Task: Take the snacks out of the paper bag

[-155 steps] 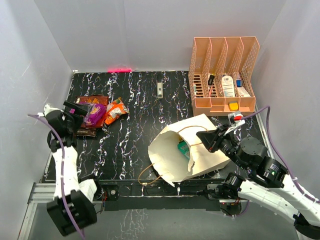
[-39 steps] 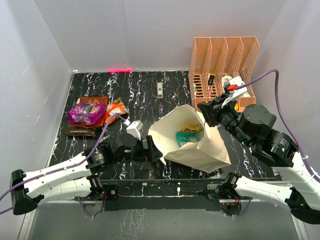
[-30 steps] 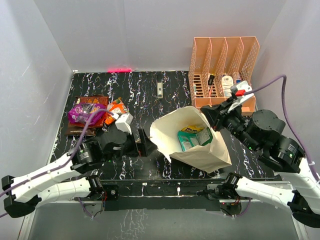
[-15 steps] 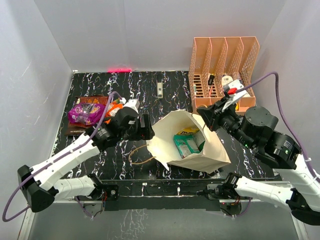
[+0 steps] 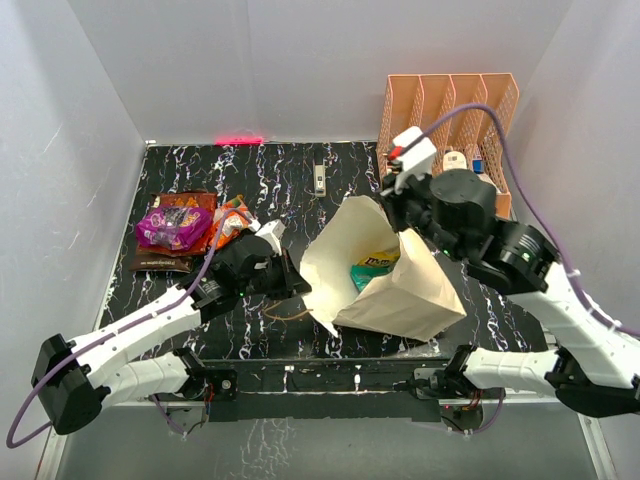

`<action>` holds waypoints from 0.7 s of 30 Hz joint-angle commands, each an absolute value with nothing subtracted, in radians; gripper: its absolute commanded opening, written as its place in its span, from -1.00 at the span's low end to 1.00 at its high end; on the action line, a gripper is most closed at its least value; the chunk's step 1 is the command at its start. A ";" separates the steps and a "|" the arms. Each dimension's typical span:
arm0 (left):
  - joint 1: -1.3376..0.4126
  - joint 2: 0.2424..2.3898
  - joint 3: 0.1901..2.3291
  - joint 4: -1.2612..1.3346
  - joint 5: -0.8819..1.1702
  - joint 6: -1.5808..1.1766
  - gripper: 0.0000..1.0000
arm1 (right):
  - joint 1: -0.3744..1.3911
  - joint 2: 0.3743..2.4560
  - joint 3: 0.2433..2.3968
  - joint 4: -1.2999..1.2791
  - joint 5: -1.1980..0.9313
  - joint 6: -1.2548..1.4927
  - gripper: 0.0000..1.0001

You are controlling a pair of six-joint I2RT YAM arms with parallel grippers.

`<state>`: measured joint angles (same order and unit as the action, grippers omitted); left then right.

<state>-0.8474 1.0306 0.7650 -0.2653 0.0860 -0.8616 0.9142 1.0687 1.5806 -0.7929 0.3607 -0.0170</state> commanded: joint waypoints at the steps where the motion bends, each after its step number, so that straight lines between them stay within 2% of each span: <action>1: -0.873 1.030 0.698 -0.029 0.177 -0.980 -1.00 | 0.913 1.148 1.709 -0.694 0.377 -0.267 -0.85; 4: -0.940 1.067 0.699 0.055 0.156 -1.019 -1.00 | 0.900 1.192 1.770 -0.717 0.408 -0.375 -0.85; 7: -1.043 1.121 0.734 0.099 0.084 -1.026 -1.00 | 0.890 1.181 1.783 -0.768 0.327 -0.472 -0.85; 10: -1.119 1.160 0.749 0.116 0.011 -1.029 -1.00 | 0.890 1.127 1.745 -0.837 0.256 -0.374 -0.85; 12: -1.150 1.157 0.734 0.119 -0.025 -1.034 -1.00 | 0.890 1.051 1.616 -0.837 0.151 -0.215 -0.85; 17: -1.164 1.108 0.640 0.126 -0.076 -1.053 -1.00 | 0.890 0.753 1.060 -0.607 -0.201 0.298 -0.85; 21: -1.166 1.027 0.557 0.099 -0.119 -1.074 -0.64 | 0.890 0.558 0.815 -0.462 -0.288 0.566 -0.85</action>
<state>-1.1561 1.1172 0.6231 0.1112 -0.0544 -1.0466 0.8883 0.6693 0.9634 -0.6834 -0.1017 0.2016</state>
